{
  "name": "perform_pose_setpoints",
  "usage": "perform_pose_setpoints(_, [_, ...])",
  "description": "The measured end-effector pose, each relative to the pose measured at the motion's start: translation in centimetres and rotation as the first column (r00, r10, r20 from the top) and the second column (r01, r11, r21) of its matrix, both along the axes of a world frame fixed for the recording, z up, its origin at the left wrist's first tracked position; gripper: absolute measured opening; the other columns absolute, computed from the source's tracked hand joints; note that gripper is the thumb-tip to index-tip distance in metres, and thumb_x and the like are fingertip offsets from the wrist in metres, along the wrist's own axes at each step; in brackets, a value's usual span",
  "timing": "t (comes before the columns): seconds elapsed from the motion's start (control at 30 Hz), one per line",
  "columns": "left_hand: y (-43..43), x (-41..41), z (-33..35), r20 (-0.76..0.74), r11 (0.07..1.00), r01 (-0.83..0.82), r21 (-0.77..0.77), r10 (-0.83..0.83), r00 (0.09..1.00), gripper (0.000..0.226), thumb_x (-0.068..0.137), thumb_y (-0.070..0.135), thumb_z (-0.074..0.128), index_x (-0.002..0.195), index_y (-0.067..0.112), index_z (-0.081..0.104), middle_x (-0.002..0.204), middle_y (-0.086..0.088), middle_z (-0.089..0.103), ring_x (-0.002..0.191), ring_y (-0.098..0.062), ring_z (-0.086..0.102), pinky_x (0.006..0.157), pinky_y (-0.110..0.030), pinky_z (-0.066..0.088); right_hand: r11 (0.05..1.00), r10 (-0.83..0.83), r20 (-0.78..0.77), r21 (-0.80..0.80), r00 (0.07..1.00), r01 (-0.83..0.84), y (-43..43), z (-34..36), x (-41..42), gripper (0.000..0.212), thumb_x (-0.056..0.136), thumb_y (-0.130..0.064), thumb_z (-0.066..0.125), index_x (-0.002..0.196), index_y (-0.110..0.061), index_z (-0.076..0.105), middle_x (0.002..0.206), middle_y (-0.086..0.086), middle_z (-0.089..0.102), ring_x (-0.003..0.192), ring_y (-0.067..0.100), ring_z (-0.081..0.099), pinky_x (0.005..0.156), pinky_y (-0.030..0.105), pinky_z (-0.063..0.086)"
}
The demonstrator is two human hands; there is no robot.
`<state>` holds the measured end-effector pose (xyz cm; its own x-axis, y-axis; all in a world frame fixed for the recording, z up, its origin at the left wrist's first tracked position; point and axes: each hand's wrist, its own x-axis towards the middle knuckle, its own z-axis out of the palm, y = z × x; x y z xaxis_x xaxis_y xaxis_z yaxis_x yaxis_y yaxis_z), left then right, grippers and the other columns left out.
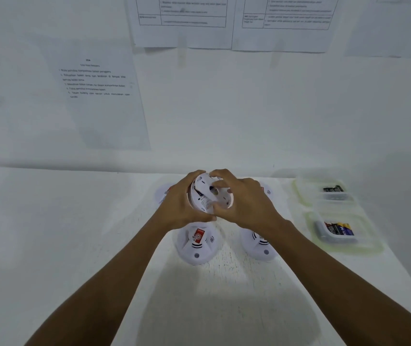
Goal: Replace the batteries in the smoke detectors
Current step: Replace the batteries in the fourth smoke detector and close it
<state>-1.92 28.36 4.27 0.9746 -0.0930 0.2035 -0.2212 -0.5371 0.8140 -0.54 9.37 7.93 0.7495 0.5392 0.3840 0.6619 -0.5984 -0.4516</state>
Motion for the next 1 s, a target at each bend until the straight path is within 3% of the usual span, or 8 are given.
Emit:
perform_pose_setpoints(0.13, [1.0, 0.3, -0.7, -0.031, 1.0, -0.013, 0.013, 0.013, 0.999, 0.091, 0.052, 0.044, 0.09, 0.13, 0.034, 0.043, 0.116, 0.025, 0.055, 0.103, 0.013, 0.054, 0.085, 0.0, 0.04, 0.985, -0.005, 0.04, 0.171, 0.999, -0.002, -0.4, 0.0, 1.4, 0.036, 0.083, -0.013, 0.071, 0.118, -0.017, 0.061, 0.092, -0.003, 0.076, 0.081, 0.011, 0.071, 0.075, 0.029, 0.058])
perform_pose_setpoints(0.2, [1.6, 0.3, -1.1, -0.032, 0.999, -0.035, 0.018, 0.036, 0.999, 0.092, 0.048, 0.057, 0.084, 0.128, 0.039, 0.042, 0.12, 0.024, 0.056, 0.109, 0.005, 0.056, 0.09, -0.007, 0.043, 0.965, -0.025, 0.001, 0.26, 1.0, 0.023, -0.9, -0.4, 3.0, 0.026, 0.085, -0.01, 0.07, 0.109, -0.016, 0.066, 0.082, -0.007, 0.072, 0.073, 0.006, 0.07, 0.073, 0.022, 0.058])
perform_pose_setpoints(0.3, [3.1, 0.3, -1.7, -0.022, 0.998, -0.056, -0.013, 0.055, 0.998, 0.097, 0.048, 0.049, 0.09, 0.132, 0.033, 0.045, 0.125, 0.015, 0.059, 0.116, -0.008, 0.057, 0.094, -0.021, 0.049, 0.952, -0.038, -0.134, 0.297, 0.99, 0.077, -2.0, -1.2, 6.0, 0.017, 0.086, -0.005, 0.07, 0.1, -0.014, 0.07, 0.081, -0.004, 0.073, 0.071, 0.006, 0.069, 0.073, 0.02, 0.056])
perform_pose_setpoints(0.47, [4.5, 0.1, -2.1, -0.021, 0.998, -0.059, -0.009, 0.059, 0.998, 0.094, 0.054, 0.028, 0.095, 0.132, 0.034, 0.042, 0.125, 0.017, 0.056, 0.117, -0.004, 0.055, 0.089, -0.008, 0.046, 0.999, -0.049, -0.288, 0.003, 0.956, 0.052, -1.9, -3.7, 9.6, 0.021, 0.085, 0.0, 0.066, 0.09, -0.02, 0.071, 0.083, -0.002, 0.073, 0.07, 0.009, 0.068, 0.071, 0.031, 0.056])
perform_pose_setpoints(0.57, [4.6, 0.1, -2.3, -0.021, 0.998, -0.055, -0.019, 0.055, 0.998, 0.093, 0.055, 0.028, 0.094, 0.132, 0.034, 0.042, 0.127, 0.015, 0.056, 0.118, -0.007, 0.055, 0.089, -0.007, 0.046, 0.981, -0.092, -0.245, -0.189, 0.965, 0.046, -0.4, -5.4, 10.4, 0.017, 0.086, -0.005, 0.065, 0.089, -0.021, 0.07, 0.085, -0.002, 0.075, 0.075, 0.017, 0.07, 0.075, 0.038, 0.057])
perform_pose_setpoints(0.7, [4.4, 0.0, -2.1, -0.012, 0.999, -0.037, -0.029, 0.037, 0.999, 0.094, 0.054, 0.032, 0.092, 0.134, 0.031, 0.043, 0.128, 0.013, 0.057, 0.119, -0.009, 0.055, 0.094, -0.016, 0.049, 0.933, -0.198, -0.08, -0.319, 0.977, 0.163, 0.5, -6.4, 10.4, 0.016, 0.091, -0.014, 0.061, 0.102, -0.023, 0.069, 0.096, -0.004, 0.074, 0.097, 0.018, 0.064, 0.091, 0.036, 0.037])
perform_pose_setpoints(0.83, [3.7, -0.2, -1.8, -0.014, 0.999, -0.023, -0.029, 0.023, 1.0, 0.095, 0.052, 0.036, 0.091, 0.134, 0.031, 0.044, 0.128, 0.012, 0.057, 0.118, -0.009, 0.055, 0.096, -0.024, 0.051, 0.986, -0.164, -0.101, -0.056, 0.981, 0.159, 0.1, -5.5, 8.6, 0.018, 0.09, -0.014, 0.063, 0.106, -0.02, 0.068, 0.096, -0.01, 0.068, 0.096, 0.017, 0.059, 0.09, 0.039, 0.043])
perform_pose_setpoints(1.0, [1.2, -0.1, -1.2, -0.01, 1.0, 0.006, 0.01, -0.006, 1.0, 0.099, 0.05, 0.043, 0.089, 0.136, 0.03, 0.043, 0.128, 0.011, 0.058, 0.116, -0.009, 0.057, 0.099, -0.03, 0.051, 0.976, -0.047, -0.126, 0.204, 0.991, 0.072, 1.5, -2.4, 4.1, 0.035, 0.082, -0.024, 0.069, 0.116, -0.027, 0.062, 0.11, -0.013, 0.065, 0.096, 0.008, 0.057, 0.083, 0.027, 0.048])
